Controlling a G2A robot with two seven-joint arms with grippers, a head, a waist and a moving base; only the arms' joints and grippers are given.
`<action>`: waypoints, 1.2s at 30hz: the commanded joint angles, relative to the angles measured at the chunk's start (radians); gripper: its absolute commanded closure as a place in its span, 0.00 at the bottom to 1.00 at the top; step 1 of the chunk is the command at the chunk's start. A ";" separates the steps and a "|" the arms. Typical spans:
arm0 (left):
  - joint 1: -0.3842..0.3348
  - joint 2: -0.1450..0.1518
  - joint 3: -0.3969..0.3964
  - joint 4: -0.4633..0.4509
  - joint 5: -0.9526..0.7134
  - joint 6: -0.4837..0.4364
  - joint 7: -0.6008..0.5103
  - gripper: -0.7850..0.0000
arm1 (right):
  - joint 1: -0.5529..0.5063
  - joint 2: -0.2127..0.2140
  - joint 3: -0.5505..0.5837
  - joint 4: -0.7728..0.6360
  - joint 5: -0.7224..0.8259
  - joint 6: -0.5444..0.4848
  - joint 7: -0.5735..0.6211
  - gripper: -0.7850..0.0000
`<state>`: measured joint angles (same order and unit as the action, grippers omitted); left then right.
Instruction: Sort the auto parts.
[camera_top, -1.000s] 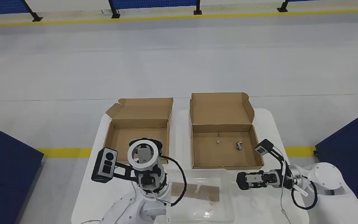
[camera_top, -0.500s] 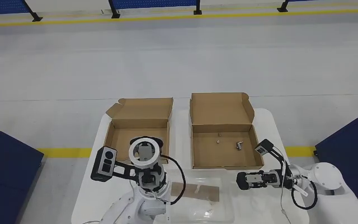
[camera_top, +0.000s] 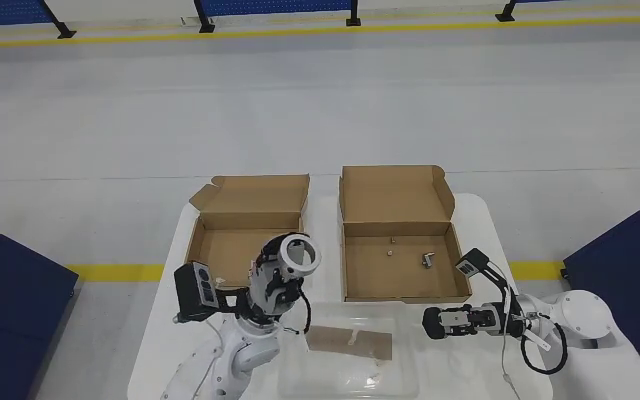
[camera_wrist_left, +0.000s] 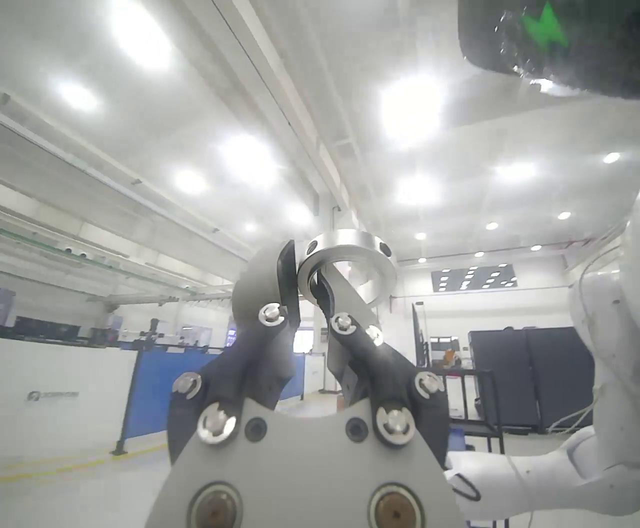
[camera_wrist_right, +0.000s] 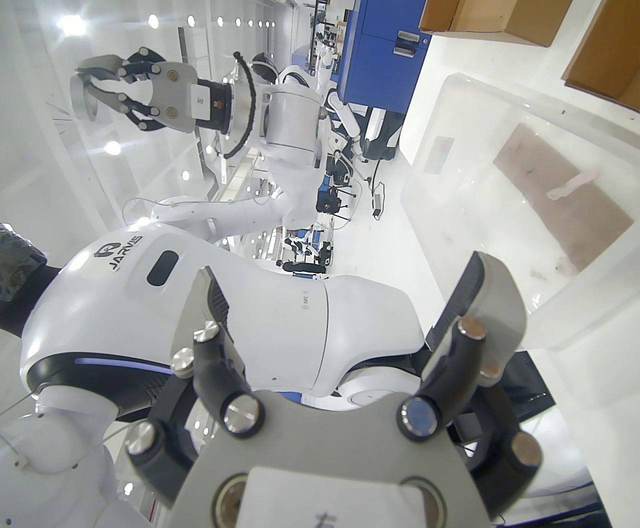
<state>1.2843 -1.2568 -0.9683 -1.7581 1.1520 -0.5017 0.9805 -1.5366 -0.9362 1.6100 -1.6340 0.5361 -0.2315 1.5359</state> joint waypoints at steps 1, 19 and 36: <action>0.001 0.000 -0.014 0.026 -0.008 0.010 -0.020 1.00 | 0.000 0.000 0.000 0.000 0.000 0.000 0.000 0.00; -0.044 -0.015 -0.042 0.112 0.011 0.185 -0.245 1.00 | 0.000 0.000 0.000 0.000 0.000 0.000 0.000 0.00; 0.043 -0.016 -0.088 0.116 -0.010 0.261 -0.373 1.00 | 0.000 0.000 0.000 0.000 0.000 0.000 0.000 0.00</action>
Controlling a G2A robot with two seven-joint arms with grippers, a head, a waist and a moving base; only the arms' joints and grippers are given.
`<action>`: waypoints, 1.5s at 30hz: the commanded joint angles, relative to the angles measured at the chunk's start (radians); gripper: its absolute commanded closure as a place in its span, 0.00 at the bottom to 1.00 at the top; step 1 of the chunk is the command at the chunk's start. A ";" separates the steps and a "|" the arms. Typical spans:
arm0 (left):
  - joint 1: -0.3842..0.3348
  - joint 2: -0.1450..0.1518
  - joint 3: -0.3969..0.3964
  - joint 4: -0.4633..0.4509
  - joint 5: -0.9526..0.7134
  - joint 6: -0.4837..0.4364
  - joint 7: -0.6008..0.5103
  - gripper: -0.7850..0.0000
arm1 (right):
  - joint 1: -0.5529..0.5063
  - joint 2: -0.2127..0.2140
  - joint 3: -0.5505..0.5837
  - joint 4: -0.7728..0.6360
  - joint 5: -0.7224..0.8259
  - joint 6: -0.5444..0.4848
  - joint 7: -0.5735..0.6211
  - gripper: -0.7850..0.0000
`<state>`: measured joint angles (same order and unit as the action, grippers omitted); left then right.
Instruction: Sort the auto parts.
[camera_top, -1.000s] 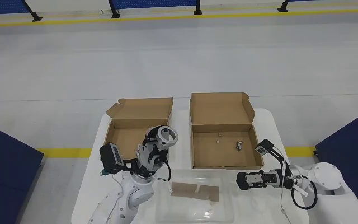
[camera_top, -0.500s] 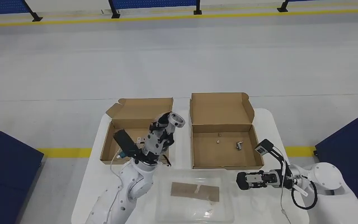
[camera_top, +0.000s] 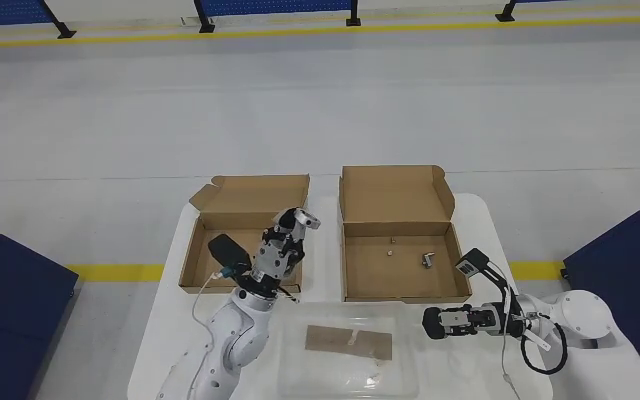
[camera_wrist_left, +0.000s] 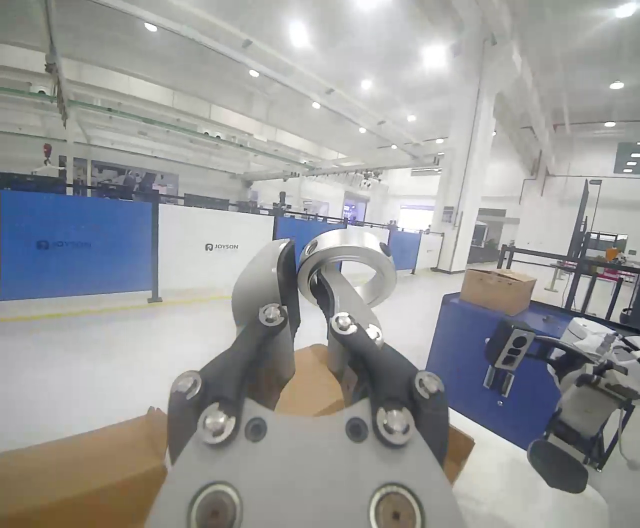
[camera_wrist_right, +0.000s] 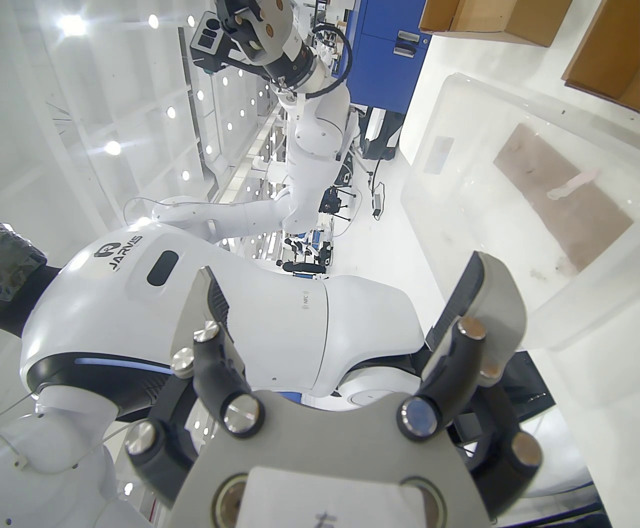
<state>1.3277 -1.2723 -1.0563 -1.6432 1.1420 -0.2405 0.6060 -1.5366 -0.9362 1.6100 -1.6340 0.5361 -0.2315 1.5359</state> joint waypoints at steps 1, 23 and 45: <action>-0.001 0.000 0.000 0.001 0.000 0.000 0.002 1.00 | 0.000 0.000 0.000 0.000 0.000 0.000 0.000 0.00; 0.054 0.017 -0.166 -0.081 -0.153 0.184 -0.604 1.00 | 0.000 0.000 0.000 0.000 0.000 0.000 0.000 0.00; -0.065 0.004 -0.150 -0.062 -0.134 0.446 -1.018 1.00 | 0.000 0.000 0.000 0.000 0.000 0.000 0.000 0.00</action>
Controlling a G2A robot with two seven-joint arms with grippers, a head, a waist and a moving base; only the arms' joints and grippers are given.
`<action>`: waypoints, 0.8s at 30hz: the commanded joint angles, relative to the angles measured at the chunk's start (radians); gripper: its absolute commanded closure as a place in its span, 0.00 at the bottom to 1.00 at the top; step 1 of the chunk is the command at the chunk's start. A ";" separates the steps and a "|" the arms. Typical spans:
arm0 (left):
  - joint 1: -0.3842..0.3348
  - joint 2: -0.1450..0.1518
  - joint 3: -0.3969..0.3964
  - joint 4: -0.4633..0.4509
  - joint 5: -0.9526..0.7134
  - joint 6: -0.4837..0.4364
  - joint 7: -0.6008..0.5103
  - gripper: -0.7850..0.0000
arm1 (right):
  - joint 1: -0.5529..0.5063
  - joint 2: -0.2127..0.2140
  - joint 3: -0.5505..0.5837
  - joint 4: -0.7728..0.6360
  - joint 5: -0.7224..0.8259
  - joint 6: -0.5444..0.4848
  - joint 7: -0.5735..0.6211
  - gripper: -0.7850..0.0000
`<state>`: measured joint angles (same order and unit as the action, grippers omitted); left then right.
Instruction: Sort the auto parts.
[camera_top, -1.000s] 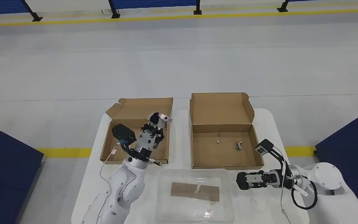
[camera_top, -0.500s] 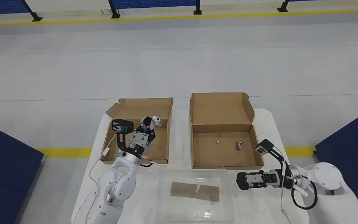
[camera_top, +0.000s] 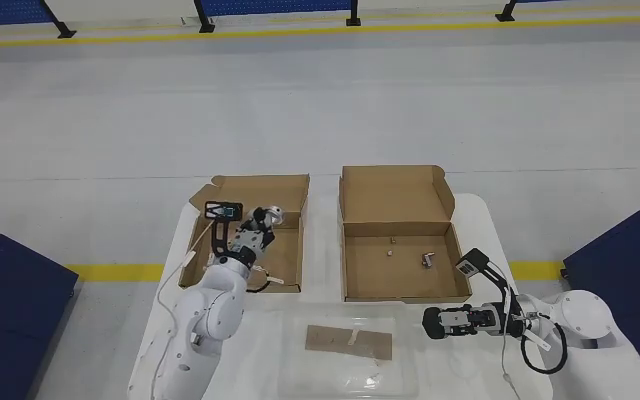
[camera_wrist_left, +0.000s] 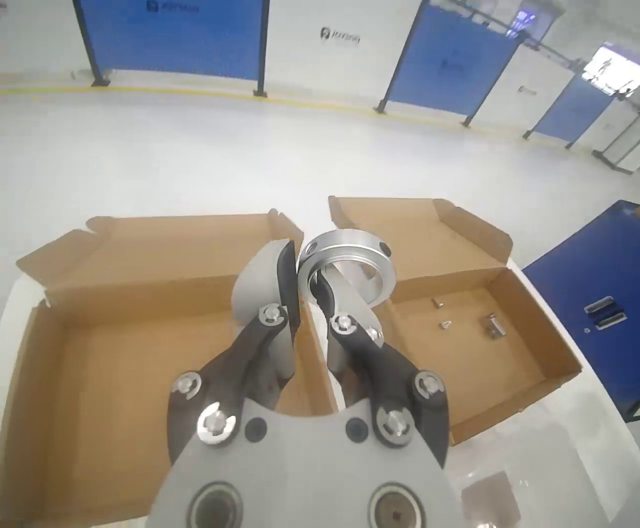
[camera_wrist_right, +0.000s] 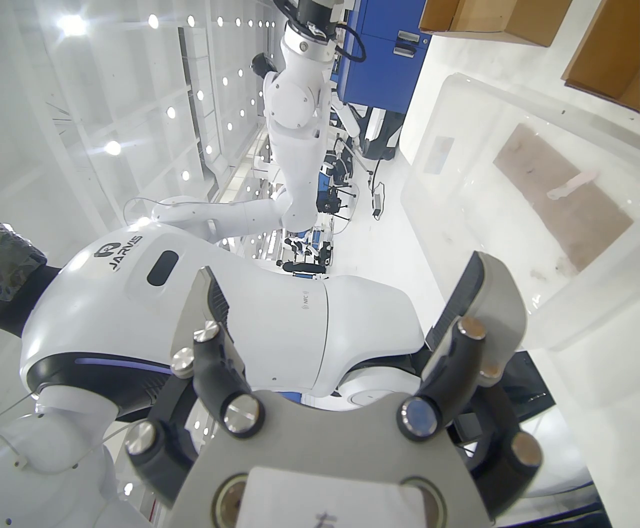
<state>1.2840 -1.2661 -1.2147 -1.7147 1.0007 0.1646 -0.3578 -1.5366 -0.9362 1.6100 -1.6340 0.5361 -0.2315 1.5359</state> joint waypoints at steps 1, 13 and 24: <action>-0.035 -0.006 0.016 0.022 -0.007 0.068 -0.090 1.00 | 0.000 0.000 0.000 0.000 0.000 0.000 0.000 0.00; -0.095 -0.021 0.047 0.082 -0.037 0.170 -0.178 1.00 | 0.000 0.000 0.000 0.000 0.000 0.000 0.000 0.00; -0.250 -0.037 0.095 0.256 0.052 0.369 -0.518 1.00 | 0.000 0.000 0.000 0.000 0.000 0.000 0.000 0.00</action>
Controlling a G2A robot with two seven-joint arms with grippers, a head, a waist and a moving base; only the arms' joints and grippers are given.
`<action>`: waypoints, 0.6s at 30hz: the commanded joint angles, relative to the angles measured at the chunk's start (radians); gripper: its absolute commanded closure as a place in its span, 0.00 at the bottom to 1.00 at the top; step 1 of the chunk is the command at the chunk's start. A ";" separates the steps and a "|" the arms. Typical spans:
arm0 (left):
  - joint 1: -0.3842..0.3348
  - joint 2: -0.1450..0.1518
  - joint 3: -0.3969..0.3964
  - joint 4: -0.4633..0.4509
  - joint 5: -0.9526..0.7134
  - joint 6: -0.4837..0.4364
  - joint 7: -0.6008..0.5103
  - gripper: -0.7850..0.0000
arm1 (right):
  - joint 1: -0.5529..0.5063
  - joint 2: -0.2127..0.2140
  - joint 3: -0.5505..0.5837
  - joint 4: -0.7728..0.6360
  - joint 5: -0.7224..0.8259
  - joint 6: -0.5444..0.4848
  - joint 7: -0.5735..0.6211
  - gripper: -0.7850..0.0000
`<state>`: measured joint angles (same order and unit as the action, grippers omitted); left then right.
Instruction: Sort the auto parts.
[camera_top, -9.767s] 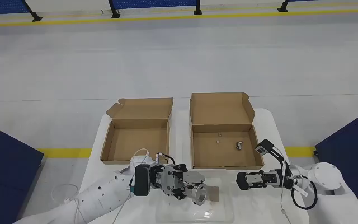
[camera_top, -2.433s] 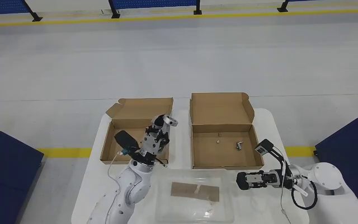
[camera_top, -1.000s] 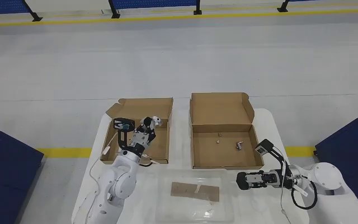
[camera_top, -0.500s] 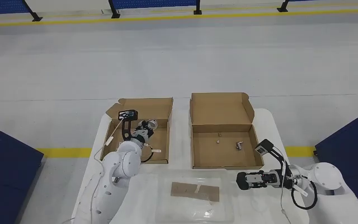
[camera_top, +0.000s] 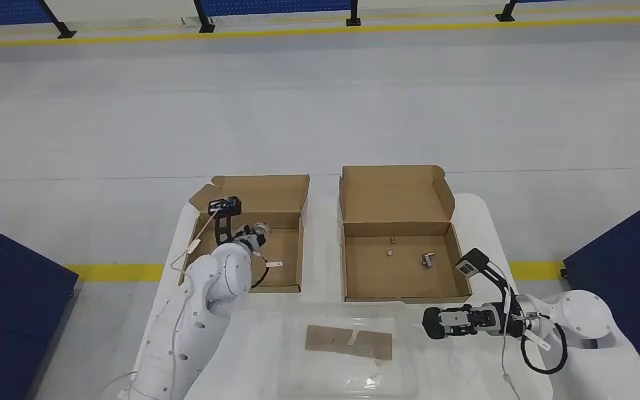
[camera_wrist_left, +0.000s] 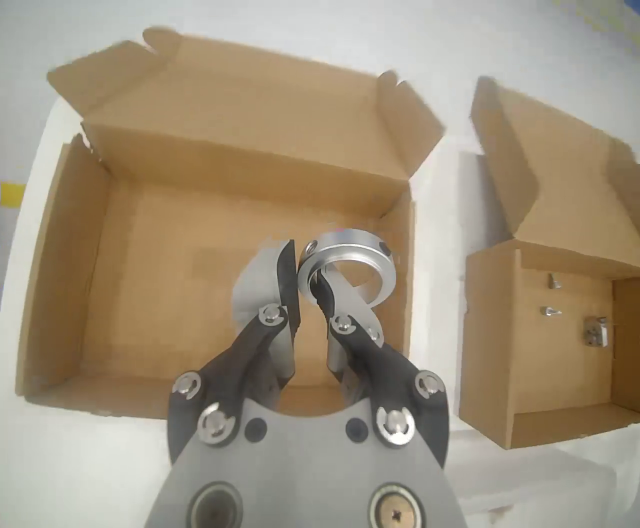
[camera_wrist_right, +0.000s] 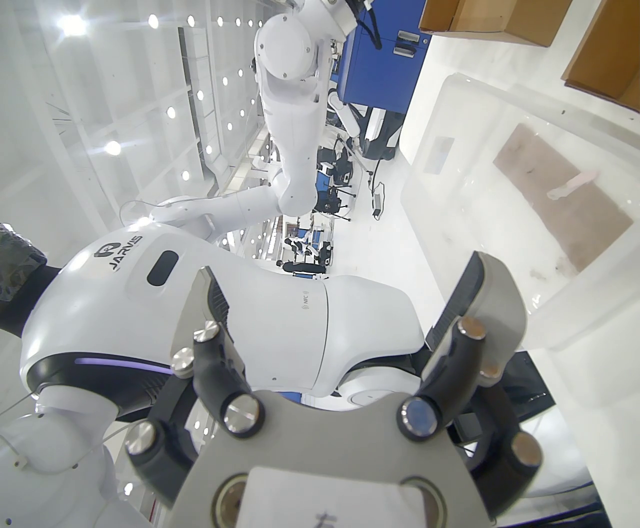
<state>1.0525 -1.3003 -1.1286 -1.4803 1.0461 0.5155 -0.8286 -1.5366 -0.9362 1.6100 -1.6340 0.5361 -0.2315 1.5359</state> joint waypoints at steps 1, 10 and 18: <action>-0.035 -0.005 0.014 0.044 -0.008 0.024 -0.091 1.00 | 0.000 0.000 0.000 0.000 0.000 0.000 0.000 0.00; -0.076 -0.010 0.040 0.103 0.039 0.038 -0.137 1.00 | 0.000 0.000 0.000 0.000 0.000 0.000 0.000 0.00; -0.152 -0.021 0.047 0.219 0.012 0.056 -0.268 1.00 | 0.000 0.000 0.000 0.000 0.000 0.000 0.000 0.00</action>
<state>0.9193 -1.3184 -1.0863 -1.2866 1.0703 0.5675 -1.0644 -1.5366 -0.9362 1.6100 -1.6340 0.5361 -0.2315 1.5359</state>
